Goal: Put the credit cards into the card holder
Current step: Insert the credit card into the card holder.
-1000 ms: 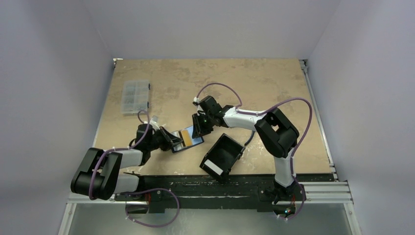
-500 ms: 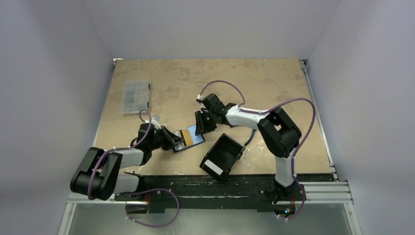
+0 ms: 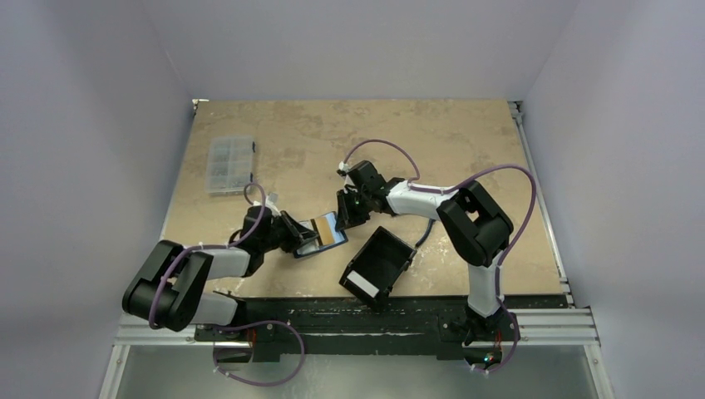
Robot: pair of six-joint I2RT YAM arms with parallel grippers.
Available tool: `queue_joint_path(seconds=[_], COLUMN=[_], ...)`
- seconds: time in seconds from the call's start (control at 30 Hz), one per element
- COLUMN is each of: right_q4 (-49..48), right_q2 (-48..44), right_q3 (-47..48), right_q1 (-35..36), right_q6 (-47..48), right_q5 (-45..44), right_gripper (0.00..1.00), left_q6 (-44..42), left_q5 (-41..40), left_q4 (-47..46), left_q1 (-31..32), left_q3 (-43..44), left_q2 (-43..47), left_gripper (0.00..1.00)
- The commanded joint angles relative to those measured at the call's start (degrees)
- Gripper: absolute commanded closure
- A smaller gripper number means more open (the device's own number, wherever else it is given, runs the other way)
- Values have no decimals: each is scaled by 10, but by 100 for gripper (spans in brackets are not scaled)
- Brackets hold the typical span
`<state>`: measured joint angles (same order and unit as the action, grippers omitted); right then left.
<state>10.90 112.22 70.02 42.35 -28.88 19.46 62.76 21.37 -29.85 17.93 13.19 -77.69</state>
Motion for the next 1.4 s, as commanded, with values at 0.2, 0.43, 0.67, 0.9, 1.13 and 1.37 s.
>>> queue_joint_path(seconds=[0.2, 0.43, 0.67, 0.9, 1.13, 1.37], right_q4=[-27, -26, -19, -11, -10, -9], right_q2=[-2, -3, -2, -5, -4, -6], right_q3=[-7, -5, 0, 2, 5, 3], right_q1=[5, 5, 5, 5, 5, 4], right_q6=[-3, -1, 4, 11, 14, 16], right_q5=[31, 28, 26, 16, 16, 15], right_gripper=[86, 87, 87, 87, 87, 87], left_q6=[-14, -21, -74, -121, -131, -147], left_q5=[-49, -61, -89, -115, -127, -118], left_q4=[37, 54, 151, 277, 345, 344], left_q1=[23, 38, 54, 54, 54, 54], left_q3=[41, 52, 110, 155, 178, 192], left_q2=[-19, -23, -12, 29, 62, 80], left_gripper=[98, 88, 76, 58, 52, 56])
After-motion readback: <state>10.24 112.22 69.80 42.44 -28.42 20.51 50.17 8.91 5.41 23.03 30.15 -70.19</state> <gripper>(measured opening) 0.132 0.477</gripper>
